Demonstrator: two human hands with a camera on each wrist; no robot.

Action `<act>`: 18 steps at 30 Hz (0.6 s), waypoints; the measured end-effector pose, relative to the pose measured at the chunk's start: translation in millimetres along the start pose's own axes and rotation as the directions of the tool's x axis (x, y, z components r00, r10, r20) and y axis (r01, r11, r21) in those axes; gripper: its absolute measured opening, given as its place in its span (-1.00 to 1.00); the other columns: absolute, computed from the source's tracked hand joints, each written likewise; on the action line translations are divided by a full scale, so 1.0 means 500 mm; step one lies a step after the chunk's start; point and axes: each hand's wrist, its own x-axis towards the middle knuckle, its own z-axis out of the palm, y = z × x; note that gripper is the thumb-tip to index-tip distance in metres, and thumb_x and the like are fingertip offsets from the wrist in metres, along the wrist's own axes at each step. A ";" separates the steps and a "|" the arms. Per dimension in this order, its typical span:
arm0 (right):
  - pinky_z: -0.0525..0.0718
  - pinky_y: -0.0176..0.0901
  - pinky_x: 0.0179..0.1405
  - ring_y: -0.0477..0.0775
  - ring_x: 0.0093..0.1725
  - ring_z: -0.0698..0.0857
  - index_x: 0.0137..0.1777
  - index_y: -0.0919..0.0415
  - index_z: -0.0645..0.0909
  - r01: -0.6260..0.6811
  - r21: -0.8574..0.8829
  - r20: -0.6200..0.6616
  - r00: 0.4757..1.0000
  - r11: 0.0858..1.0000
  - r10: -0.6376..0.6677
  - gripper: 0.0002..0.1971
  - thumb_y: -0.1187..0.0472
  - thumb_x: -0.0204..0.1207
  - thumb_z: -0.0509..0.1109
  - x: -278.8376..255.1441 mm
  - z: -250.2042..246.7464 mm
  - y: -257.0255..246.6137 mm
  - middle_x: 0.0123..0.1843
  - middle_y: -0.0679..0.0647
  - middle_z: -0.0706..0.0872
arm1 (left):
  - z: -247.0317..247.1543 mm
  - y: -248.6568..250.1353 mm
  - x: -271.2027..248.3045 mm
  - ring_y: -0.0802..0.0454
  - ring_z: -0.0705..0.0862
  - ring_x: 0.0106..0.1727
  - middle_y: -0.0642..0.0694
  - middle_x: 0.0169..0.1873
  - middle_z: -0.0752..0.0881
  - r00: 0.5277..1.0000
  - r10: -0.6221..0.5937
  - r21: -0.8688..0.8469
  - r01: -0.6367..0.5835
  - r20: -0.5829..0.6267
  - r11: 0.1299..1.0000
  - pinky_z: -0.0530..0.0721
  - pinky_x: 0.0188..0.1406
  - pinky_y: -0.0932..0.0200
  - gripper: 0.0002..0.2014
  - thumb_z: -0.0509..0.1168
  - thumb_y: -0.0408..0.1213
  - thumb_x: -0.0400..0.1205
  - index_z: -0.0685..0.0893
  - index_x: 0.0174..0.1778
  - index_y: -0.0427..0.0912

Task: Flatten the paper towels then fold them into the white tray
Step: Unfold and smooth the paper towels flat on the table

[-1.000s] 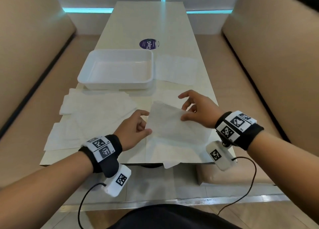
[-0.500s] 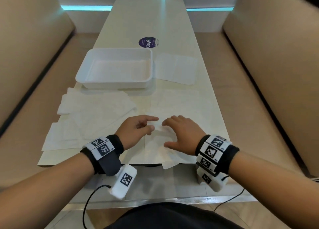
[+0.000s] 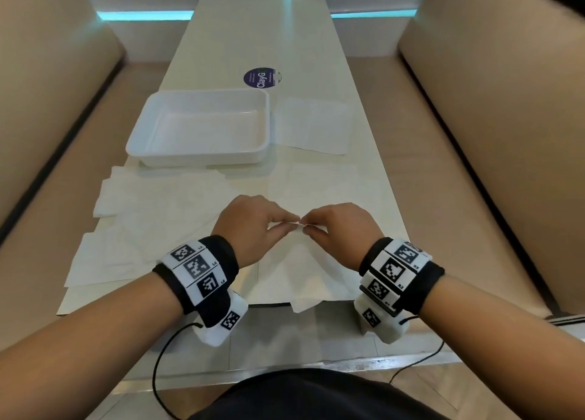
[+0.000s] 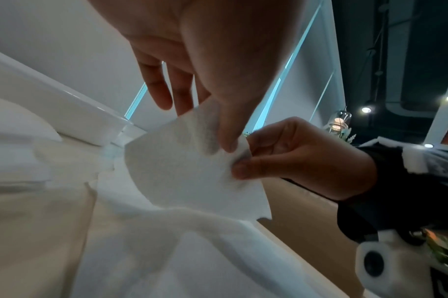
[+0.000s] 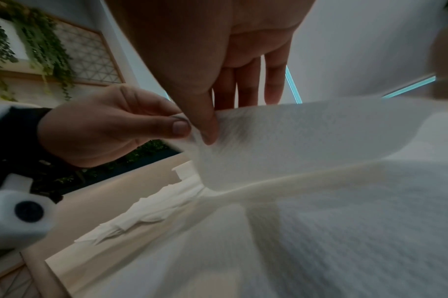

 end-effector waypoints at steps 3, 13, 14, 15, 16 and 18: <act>0.59 -0.13 0.11 0.07 0.16 0.69 0.28 -0.06 0.68 -0.060 -0.012 0.025 0.998 0.998 0.061 -0.72 0.03 0.67 0.23 -0.012 -0.012 0.027 0.19 -0.06 0.77 | -0.016 -0.013 0.002 0.20 0.60 -0.10 0.10 -0.08 0.78 0.988 -0.145 -0.079 0.148 0.049 0.986 0.49 -0.05 0.25 -0.82 0.37 0.03 0.60 0.80 0.06 0.20; 0.60 -0.06 0.04 0.19 -0.04 0.80 0.05 0.07 0.81 0.046 -0.143 -0.397 0.912 0.989 -0.100 -0.74 0.39 0.45 0.48 -0.026 -0.063 0.103 -0.11 0.06 0.85 | -0.037 -0.033 0.002 0.37 0.60 0.20 0.24 0.14 0.72 0.985 0.057 -0.151 -0.081 -0.161 0.985 0.40 0.27 0.54 -0.79 0.38 -0.15 0.62 0.78 0.15 0.06; 0.60 -0.02 0.11 0.16 0.03 0.79 0.02 0.06 0.81 0.041 -0.153 -0.436 0.894 0.987 -0.105 -0.72 0.42 0.41 0.49 -0.032 -0.060 0.108 -0.07 0.02 0.85 | -0.030 -0.035 -0.004 0.33 0.60 0.24 0.20 0.17 0.72 0.982 0.116 -0.145 -0.138 -0.151 0.980 0.42 0.32 0.47 -0.77 0.35 -0.11 0.62 0.79 0.16 0.03; 0.57 0.01 0.17 0.15 0.10 0.77 0.01 0.03 0.82 0.031 -0.158 -0.428 0.899 0.987 -0.097 -0.70 0.43 0.41 0.50 -0.039 -0.053 0.113 -0.01 -0.02 0.84 | -0.021 -0.040 -0.014 0.27 0.60 0.29 0.17 0.20 0.72 0.983 0.148 -0.152 -0.163 -0.104 0.975 0.45 0.36 0.38 -0.74 0.31 -0.06 0.63 0.78 0.17 0.03; 0.54 0.02 0.23 0.15 0.16 0.75 0.01 0.00 0.81 0.018 -0.152 -0.377 0.923 0.988 -0.075 -0.70 0.42 0.42 0.48 -0.048 -0.043 0.118 0.05 -0.05 0.83 | -0.009 -0.046 -0.025 0.21 0.60 0.34 0.14 0.23 0.71 0.987 0.158 -0.169 -0.159 -0.020 0.973 0.46 0.39 0.28 -0.69 0.25 0.00 0.63 0.77 0.19 0.04; 0.44 0.01 0.36 0.10 0.27 0.68 0.10 -0.07 0.78 -0.021 -0.166 -0.142 0.990 0.986 -0.003 -0.68 0.35 0.53 0.37 -0.065 -0.016 0.130 0.18 -0.09 0.78 | 0.022 -0.062 -0.053 0.07 0.53 0.46 0.09 0.32 0.66 0.965 0.145 -0.149 -0.114 0.219 0.982 0.43 0.45 0.14 -0.57 0.11 0.10 0.61 0.75 0.24 0.05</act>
